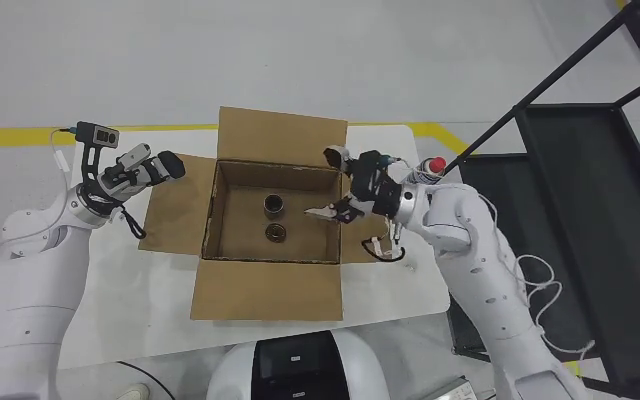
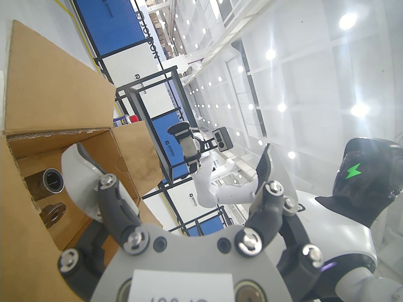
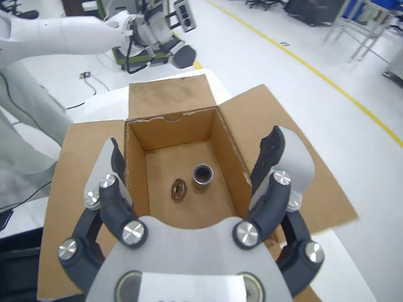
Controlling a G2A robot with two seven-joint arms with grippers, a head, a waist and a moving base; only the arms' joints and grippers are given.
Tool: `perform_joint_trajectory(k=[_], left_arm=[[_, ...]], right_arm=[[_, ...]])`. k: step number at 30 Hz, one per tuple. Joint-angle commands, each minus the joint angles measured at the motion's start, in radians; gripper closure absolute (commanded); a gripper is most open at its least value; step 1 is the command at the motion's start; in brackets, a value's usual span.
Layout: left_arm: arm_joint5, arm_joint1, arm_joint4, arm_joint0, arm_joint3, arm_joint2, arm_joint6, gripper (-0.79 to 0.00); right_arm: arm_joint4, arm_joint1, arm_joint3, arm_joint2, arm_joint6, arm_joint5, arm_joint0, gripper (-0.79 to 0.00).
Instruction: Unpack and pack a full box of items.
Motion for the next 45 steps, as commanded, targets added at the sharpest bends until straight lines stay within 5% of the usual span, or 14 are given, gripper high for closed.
perform_joint_trajectory(k=[1,8,25,34,45], left_arm=[[0.0,0.0,0.0,0.0,0.0,0.0,0.0,-0.785],[0.0,0.0,0.0,0.0,0.0,0.0,0.0,-0.785],[0.0,0.0,0.0,0.0,0.0,0.0,0.0,-0.785],[0.0,0.0,0.0,0.0,0.0,0.0,0.0,-0.785],[0.0,0.0,0.0,0.0,0.0,0.0,0.0,-0.785]], right_arm=[[0.025,0.009,-0.021,0.11,-0.04,0.028,-0.077,-0.785],[0.02,0.016,-0.03,0.283,-0.16,0.213,-0.221,-0.785],[0.005,0.014,-0.048,0.249,-0.179,0.224,-0.202,-0.785],[-0.229,0.021,0.265,0.312,-0.366,0.386,-0.158,-0.785],[-0.289,0.013,0.562,0.205,-0.462,0.385,-0.04,-0.785]])
